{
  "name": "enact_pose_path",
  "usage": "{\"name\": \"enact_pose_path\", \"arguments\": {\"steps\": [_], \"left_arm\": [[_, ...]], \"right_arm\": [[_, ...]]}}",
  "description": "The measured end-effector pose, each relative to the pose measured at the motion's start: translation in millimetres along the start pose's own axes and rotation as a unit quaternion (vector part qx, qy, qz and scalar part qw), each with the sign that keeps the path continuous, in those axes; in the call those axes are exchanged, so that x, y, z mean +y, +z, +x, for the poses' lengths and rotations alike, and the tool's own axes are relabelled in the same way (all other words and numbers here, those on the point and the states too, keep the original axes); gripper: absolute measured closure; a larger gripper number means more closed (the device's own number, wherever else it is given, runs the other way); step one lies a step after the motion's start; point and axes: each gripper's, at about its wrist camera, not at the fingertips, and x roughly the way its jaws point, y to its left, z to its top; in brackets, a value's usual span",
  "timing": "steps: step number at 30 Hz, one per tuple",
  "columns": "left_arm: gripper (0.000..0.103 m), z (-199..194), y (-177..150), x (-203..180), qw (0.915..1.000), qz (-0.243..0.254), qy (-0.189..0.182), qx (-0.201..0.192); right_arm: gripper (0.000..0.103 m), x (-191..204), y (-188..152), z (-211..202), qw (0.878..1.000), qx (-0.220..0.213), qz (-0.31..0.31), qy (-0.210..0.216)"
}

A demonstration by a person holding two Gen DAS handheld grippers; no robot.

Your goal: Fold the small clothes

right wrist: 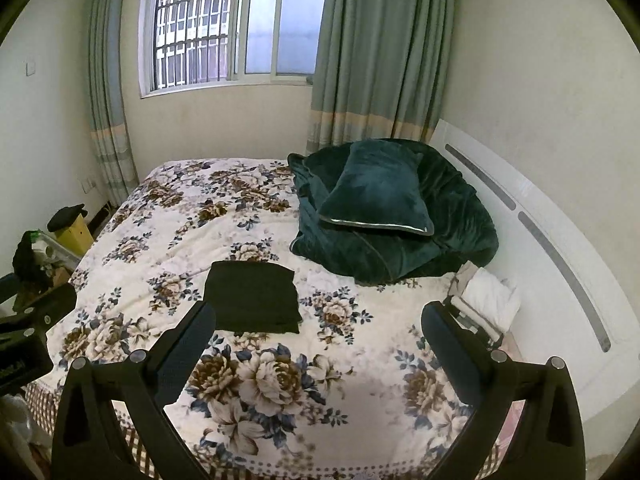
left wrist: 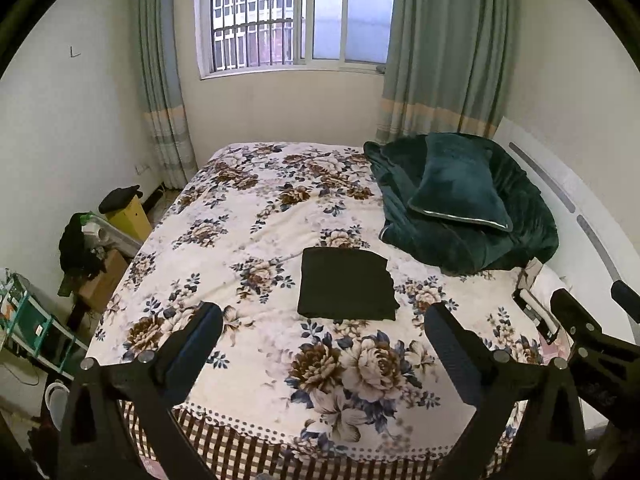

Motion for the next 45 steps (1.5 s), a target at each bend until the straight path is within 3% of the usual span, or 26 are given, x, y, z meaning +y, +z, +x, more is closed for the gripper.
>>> {"name": "enact_pose_path", "arguments": {"steps": [11,45], "left_arm": [[0.0,-9,1,3,0.9998,-0.006,0.015,-0.009],[0.0,-10,1,9,0.9999,-0.001,0.011,-0.005]], "right_arm": [[0.0,0,7,-6,1.0,-0.005,-0.013,0.014],[0.0,4,12,2,1.0,-0.003,-0.013,0.025]]}}
